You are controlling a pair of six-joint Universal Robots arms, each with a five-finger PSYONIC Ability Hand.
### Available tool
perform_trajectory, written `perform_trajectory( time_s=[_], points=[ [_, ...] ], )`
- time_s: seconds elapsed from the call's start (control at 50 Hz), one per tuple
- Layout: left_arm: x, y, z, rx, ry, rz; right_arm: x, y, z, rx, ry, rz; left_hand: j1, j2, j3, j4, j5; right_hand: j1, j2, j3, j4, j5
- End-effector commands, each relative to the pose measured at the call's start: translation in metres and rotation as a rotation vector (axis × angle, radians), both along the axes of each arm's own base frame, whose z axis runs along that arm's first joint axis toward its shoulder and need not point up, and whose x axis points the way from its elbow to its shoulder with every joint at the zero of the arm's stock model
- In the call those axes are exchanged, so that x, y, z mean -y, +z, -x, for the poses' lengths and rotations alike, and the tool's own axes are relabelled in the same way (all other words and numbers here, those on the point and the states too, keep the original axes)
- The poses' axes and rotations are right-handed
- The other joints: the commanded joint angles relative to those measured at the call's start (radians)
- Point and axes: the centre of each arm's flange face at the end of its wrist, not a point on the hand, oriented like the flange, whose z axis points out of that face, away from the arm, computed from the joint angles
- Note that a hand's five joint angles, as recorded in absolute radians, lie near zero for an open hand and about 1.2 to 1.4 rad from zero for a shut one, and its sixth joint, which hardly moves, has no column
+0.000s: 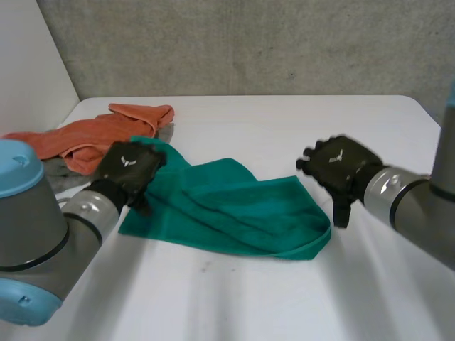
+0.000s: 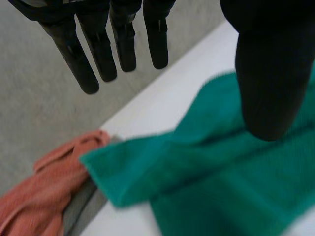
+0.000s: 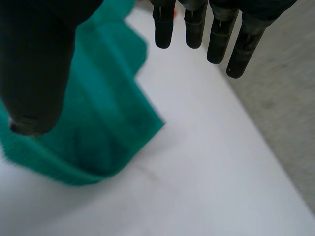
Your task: Fold the laundry.
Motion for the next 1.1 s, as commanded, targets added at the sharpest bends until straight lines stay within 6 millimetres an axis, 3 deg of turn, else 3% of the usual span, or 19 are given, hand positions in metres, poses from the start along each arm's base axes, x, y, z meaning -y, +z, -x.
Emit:
perform_trajectory(
  time_s=[0.02,0.16,0.34,0.86,1.1],
  points=[
    [-0.008,-0.026,-0.020,0.092,0.029,-0.097,-0.004,-0.045,-0.002,-0.024,0.029,-0.051,0.203,0.220,0.223,0.220,0.217,0.112,0.088,0.093,0.030,0.080],
    [-0.014,-0.039,-0.025,0.106,0.031,-0.153,-0.015,-0.063,-0.002,-0.042,0.103,-0.073,0.182,0.200,0.203,0.200,0.197,0.238,0.214,0.220,0.156,0.206],
    [0.003,-0.059,-0.028,0.098,0.008,-0.192,-0.014,-0.085,-0.002,-0.039,0.123,-0.063,0.173,0.191,0.194,0.191,0.188,0.250,0.226,0.231,0.168,0.218],
    [0.035,-0.079,-0.015,0.087,-0.002,-0.153,-0.025,-0.101,0.002,-0.038,0.118,-0.084,0.188,0.206,0.208,0.205,0.202,0.253,0.229,0.234,0.171,0.221],
    [0.043,-0.086,-0.008,0.091,-0.014,-0.150,-0.029,-0.104,0.004,-0.042,0.118,-0.097,0.332,0.350,0.352,0.349,0.346,0.253,0.229,0.234,0.171,0.221]
  ],
)
